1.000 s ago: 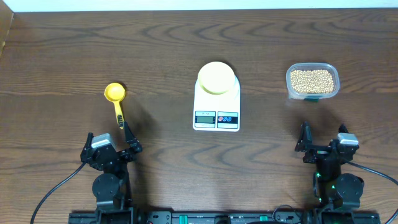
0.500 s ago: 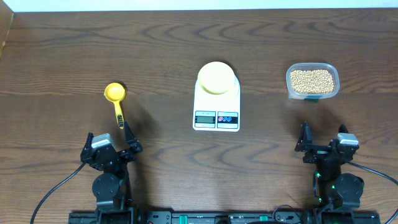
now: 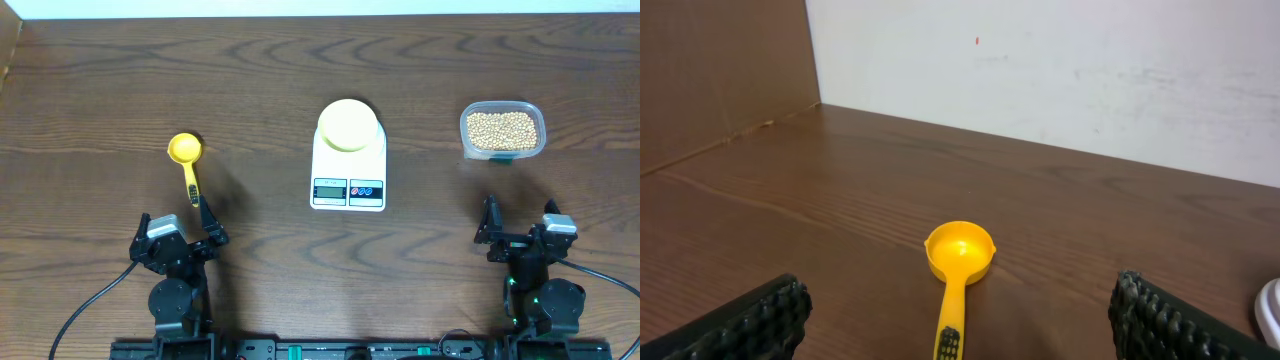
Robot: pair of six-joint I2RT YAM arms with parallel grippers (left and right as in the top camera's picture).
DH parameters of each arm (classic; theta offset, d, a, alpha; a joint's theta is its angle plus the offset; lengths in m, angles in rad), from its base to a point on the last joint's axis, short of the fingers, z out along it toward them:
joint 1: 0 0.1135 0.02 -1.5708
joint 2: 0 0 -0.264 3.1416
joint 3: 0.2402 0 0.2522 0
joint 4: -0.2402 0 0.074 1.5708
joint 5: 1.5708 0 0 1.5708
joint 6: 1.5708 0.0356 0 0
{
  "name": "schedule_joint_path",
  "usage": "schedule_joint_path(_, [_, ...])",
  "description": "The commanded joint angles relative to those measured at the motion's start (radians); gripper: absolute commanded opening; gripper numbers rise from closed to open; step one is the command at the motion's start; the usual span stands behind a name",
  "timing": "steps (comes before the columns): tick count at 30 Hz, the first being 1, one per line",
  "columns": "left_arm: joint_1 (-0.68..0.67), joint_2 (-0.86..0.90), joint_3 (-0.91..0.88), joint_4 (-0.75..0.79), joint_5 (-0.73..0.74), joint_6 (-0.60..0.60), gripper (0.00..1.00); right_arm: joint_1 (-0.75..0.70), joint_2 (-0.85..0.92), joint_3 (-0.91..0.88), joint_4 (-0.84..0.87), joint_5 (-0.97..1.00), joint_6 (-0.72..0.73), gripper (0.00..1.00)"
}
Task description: Scoop item into bowl and weigh 50g on scale
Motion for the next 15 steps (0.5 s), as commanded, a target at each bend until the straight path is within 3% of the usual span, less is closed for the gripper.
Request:
schedule_joint_path(1, [0.004, -0.001, -0.014, -0.045, -0.009, -0.002, 0.98, 0.006, -0.005, -0.002, -0.004, -0.002, -0.006, 0.99])
schedule_joint_path(15, [0.004, 0.005, 0.006, -0.061, 0.026, -0.002, 0.98, 0.006, -0.005, -0.002, -0.004, -0.002, -0.006, 0.99])
